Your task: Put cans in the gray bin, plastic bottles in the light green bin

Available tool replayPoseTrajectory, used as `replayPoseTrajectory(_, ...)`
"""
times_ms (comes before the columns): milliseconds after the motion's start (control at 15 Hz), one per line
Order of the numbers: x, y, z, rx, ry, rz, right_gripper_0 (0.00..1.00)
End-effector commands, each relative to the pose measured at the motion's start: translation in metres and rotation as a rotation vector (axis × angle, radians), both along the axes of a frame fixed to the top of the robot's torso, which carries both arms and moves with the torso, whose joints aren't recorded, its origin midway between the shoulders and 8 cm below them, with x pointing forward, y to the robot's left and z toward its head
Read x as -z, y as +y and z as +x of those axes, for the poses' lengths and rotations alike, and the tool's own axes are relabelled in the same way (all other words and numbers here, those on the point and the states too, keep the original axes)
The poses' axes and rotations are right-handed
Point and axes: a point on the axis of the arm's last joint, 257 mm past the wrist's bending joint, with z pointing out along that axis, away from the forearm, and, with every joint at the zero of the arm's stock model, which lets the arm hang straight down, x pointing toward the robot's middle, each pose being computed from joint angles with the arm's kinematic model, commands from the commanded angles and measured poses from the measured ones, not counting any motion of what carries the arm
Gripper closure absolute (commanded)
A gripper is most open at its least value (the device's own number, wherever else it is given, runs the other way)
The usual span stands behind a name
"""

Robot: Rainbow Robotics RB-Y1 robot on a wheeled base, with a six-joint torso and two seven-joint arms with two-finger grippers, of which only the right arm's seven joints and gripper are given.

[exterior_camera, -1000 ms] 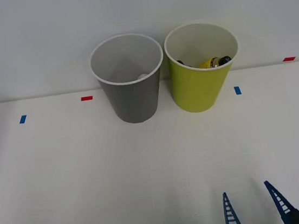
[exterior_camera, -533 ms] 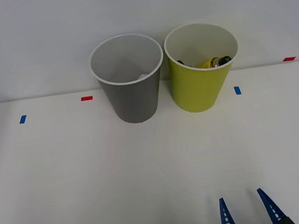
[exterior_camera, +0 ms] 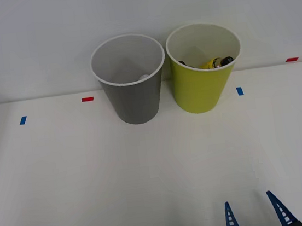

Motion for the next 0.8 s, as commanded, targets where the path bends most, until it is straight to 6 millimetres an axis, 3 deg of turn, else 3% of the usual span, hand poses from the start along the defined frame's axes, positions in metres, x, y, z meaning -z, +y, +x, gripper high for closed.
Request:
replayPoseTrajectory(67, -0.0002, 0.0037, -0.0001, -0.017, -0.007, -0.051, 0.00)
replayPoseTrajectory(800, -0.0038, -0.0061, -0.0016, 0.009, -0.022, -0.068, 0.00)
